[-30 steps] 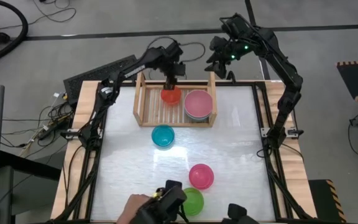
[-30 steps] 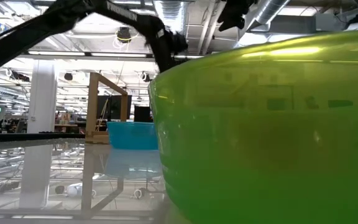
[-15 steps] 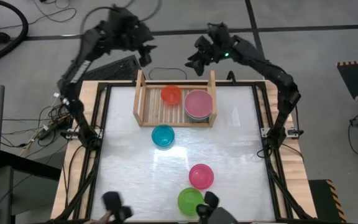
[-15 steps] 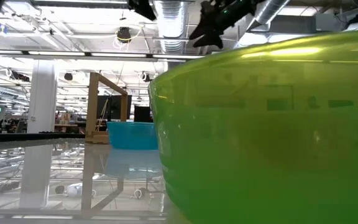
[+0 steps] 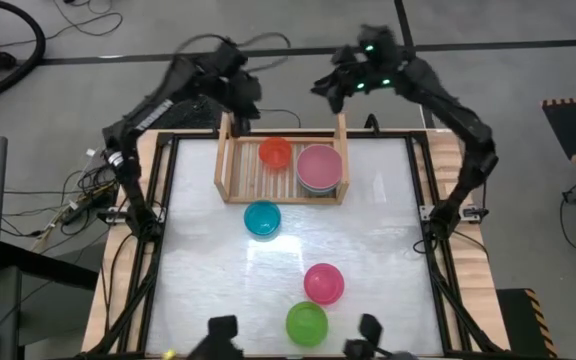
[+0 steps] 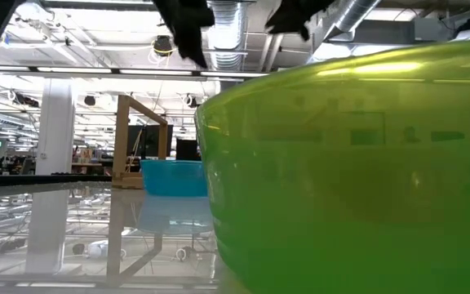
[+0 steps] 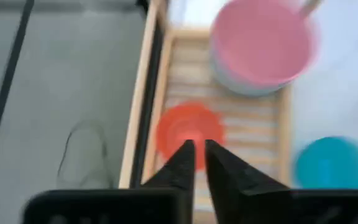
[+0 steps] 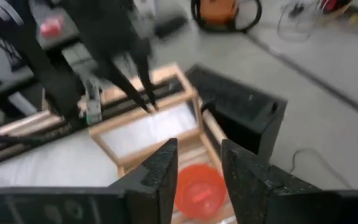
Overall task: Place and stack bowls onto a shelf
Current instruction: Stack the light blue bowl on top of the light orange bowl on the shelf
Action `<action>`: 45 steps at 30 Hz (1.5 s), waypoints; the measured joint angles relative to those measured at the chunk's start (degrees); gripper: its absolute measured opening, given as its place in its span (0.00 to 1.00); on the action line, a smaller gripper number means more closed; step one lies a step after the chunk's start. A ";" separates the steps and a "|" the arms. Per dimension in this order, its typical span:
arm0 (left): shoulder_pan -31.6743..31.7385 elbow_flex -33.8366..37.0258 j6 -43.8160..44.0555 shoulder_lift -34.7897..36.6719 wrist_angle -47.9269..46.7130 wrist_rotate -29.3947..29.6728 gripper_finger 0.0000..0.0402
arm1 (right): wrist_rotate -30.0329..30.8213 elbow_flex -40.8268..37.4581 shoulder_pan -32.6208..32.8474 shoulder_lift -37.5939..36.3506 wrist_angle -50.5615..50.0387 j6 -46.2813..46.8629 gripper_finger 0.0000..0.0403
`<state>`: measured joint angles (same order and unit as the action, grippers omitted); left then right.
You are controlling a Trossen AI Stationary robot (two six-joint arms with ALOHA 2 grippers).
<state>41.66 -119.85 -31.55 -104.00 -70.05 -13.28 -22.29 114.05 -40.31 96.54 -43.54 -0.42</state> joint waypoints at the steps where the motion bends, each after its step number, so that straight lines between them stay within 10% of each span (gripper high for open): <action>1: -0.30 1.78 0.30 -0.56 0.74 2.06 0.03 | 0.01 0.27 -0.28 -1.07 -0.15 0.01 0.36; 20: -18.29 27.27 1.29 -1.91 1.82 -11.13 0.00 | 0.05 0.34 -3.03 -12.63 -5.08 -0.82 0.29; 31: -23.90 30.19 5.20 10.12 8.12 6.94 0.00 | -0.06 0.31 -1.85 -10.90 -12.17 -4.56 0.29; 37: -27.88 44.04 17.81 28.88 18.24 18.04 0.00 | -0.17 0.31 -0.12 -10.96 -12.21 -5.63 0.29; 45: -31.34 65.75 29.15 40.40 33.27 18.05 0.03 | -0.22 0.30 1.45 -10.96 -11.45 -5.63 0.30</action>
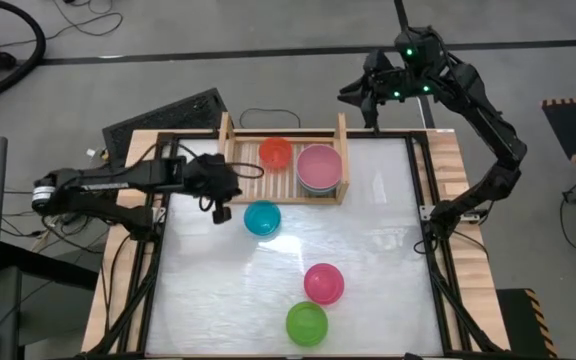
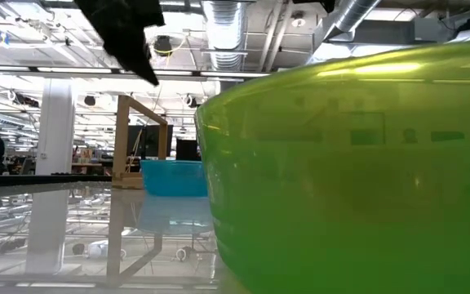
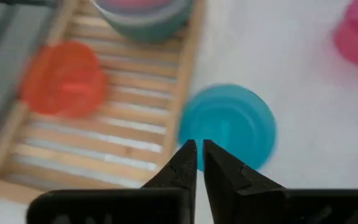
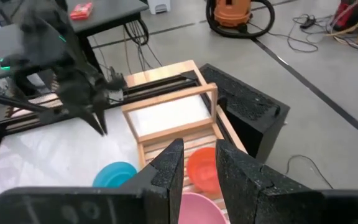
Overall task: Place and stack bowls onto a shelf
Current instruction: Stack the light blue bowl on top of the light orange bowl on the shelf
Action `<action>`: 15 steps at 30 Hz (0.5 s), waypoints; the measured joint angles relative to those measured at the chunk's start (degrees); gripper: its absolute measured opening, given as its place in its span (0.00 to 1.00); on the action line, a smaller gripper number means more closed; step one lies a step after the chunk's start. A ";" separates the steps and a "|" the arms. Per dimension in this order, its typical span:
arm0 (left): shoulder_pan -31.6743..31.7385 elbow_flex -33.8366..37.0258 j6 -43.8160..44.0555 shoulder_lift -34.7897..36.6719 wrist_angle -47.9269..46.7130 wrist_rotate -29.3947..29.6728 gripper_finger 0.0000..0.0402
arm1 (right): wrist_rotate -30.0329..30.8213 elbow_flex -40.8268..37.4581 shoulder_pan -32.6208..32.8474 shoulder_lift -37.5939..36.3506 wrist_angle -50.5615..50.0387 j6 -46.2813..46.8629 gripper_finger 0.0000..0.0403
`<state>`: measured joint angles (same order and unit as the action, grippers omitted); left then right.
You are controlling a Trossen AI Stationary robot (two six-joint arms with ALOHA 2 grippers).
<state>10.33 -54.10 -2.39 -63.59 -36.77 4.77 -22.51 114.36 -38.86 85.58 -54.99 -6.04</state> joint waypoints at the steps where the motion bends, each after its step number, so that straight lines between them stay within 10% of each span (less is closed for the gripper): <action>1: 0.02 1.23 0.03 -0.20 0.80 -1.69 0.04 | 0.00 0.00 0.04 0.00 0.30 0.00 0.30; 15: 0.06 3.21 -3.85 -13.48 9.63 -14.91 0.36 | 0.03 -0.01 0.56 0.00 -1.18 1.97 0.30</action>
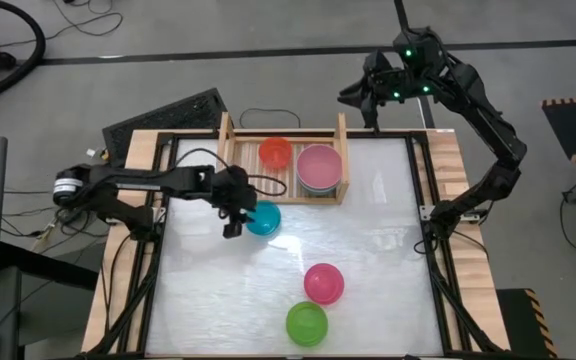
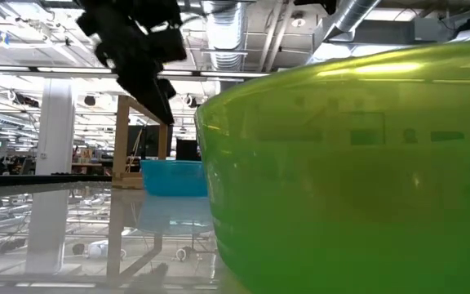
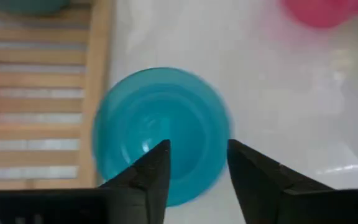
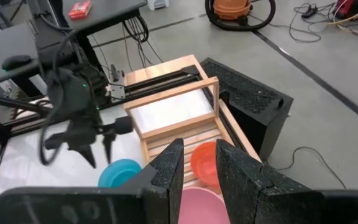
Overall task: Place and stack bowls onto a shelf
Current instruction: Stack the light blue bowl on top of the light orange bowl on the shelf
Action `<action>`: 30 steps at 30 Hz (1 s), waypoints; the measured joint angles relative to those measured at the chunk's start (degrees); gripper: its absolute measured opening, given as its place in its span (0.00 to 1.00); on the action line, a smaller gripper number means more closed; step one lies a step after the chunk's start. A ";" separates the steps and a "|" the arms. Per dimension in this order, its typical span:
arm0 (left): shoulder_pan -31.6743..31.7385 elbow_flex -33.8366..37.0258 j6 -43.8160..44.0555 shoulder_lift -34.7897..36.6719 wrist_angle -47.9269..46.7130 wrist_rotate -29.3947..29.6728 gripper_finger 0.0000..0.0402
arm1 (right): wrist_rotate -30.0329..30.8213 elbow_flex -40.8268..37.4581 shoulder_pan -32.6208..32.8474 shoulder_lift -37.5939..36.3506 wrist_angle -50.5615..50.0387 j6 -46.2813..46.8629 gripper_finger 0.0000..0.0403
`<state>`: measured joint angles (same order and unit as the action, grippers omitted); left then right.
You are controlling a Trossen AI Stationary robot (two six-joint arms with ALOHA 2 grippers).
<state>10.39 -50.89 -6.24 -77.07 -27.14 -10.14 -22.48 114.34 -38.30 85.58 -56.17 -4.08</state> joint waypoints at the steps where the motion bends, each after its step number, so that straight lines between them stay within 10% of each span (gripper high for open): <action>1: 0.26 -0.56 -0.47 -1.28 0.16 0.74 0.37 | 0.00 0.00 0.04 0.00 -0.33 0.00 0.30; 30: 9.49 -7.39 -11.86 -18.70 -0.96 3.72 0.43 | 0.00 -0.02 0.78 0.00 -3.60 -0.59 0.29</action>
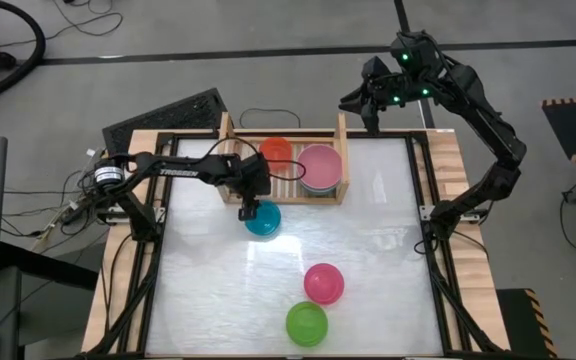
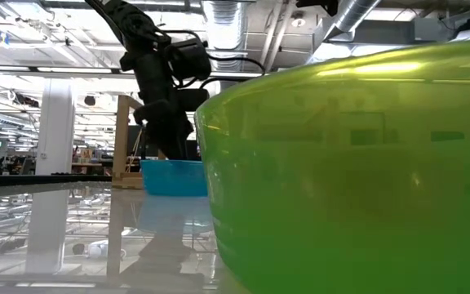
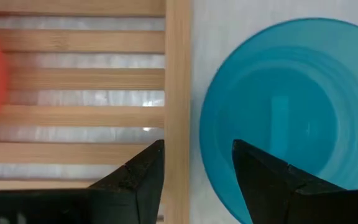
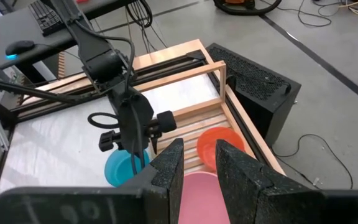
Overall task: Place and stack bowls onto a shelf
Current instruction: Stack the light blue bowl on top of the light orange bowl on the shelf
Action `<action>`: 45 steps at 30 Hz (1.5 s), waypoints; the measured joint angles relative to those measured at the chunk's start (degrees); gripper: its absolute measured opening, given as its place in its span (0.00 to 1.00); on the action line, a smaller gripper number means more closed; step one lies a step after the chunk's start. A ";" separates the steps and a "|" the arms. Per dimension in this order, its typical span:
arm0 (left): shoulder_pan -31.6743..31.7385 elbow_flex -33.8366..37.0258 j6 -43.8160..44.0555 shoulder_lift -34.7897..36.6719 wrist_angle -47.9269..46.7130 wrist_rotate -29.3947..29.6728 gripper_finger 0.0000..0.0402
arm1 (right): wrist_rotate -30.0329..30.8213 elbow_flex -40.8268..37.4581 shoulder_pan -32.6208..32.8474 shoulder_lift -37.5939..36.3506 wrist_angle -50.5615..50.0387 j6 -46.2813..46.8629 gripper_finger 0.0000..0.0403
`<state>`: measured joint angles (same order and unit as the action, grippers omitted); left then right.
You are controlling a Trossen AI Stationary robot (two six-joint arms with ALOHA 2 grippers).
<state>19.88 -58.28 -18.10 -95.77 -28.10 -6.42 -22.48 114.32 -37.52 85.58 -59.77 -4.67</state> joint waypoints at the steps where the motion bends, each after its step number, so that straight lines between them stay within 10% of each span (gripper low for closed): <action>1: 0.00 0.00 -0.27 0.00 -0.15 -0.21 0.42 | 0.00 0.00 0.00 0.00 -0.02 -0.13 0.29; 10: -0.02 1.38 0.22 0.00 -0.48 -2.79 0.03 | 0.04 0.00 -0.57 0.00 0.00 -0.52 0.29; 20: 1.35 -9.93 9.07 0.09 -8.10 -1.50 0.00 | 0.04 0.00 -0.55 0.00 0.00 -1.80 0.29; 29: 8.50 -25.18 13.15 0.15 -14.88 17.21 0.00 | 0.04 0.00 -0.55 0.00 -0.04 -1.89 0.29; 45: 24.17 -26.70 14.44 -10.01 -0.57 6.78 0.00 | 0.17 0.00 -0.55 0.00 0.22 -0.92 0.30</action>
<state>44.05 -84.98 -3.66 -105.78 -28.67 0.36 -22.31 114.32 -38.06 85.58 -59.55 -5.59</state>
